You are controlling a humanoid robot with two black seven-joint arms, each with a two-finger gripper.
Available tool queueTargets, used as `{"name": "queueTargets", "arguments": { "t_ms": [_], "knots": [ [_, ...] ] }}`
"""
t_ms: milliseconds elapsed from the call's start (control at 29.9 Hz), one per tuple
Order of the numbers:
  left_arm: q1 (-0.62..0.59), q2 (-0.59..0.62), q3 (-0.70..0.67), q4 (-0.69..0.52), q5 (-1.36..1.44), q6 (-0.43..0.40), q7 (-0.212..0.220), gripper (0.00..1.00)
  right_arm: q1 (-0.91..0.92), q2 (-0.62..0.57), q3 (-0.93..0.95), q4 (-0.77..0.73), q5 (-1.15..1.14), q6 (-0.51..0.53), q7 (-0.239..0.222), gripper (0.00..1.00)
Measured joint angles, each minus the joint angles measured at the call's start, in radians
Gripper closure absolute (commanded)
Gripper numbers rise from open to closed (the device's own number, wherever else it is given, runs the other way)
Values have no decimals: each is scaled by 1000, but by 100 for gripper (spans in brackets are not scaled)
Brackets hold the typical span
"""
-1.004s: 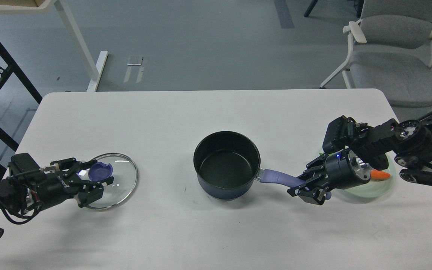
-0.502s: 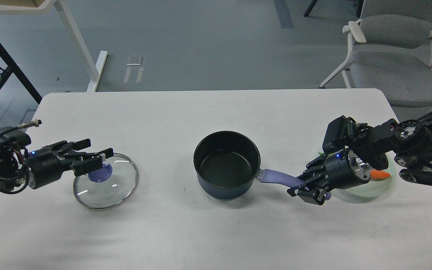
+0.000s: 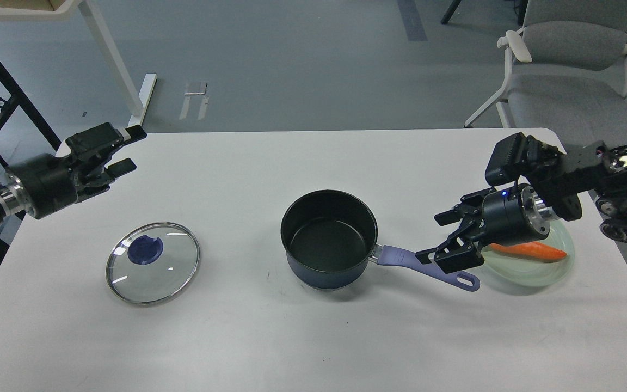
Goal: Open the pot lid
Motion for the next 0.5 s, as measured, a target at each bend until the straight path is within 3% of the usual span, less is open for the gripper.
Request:
{"name": "queueTargets", "arguments": {
  "t_ms": [234,502],
  "knots": [
    [0,-23,-8,31,-356,-34,0,1,-9,-137,96,-3,428,-9,0,0],
    [16,-151,-52,148,-523,-35,0,1,-327,-177,426,-103,943,-20,0,0]
  ]
}}
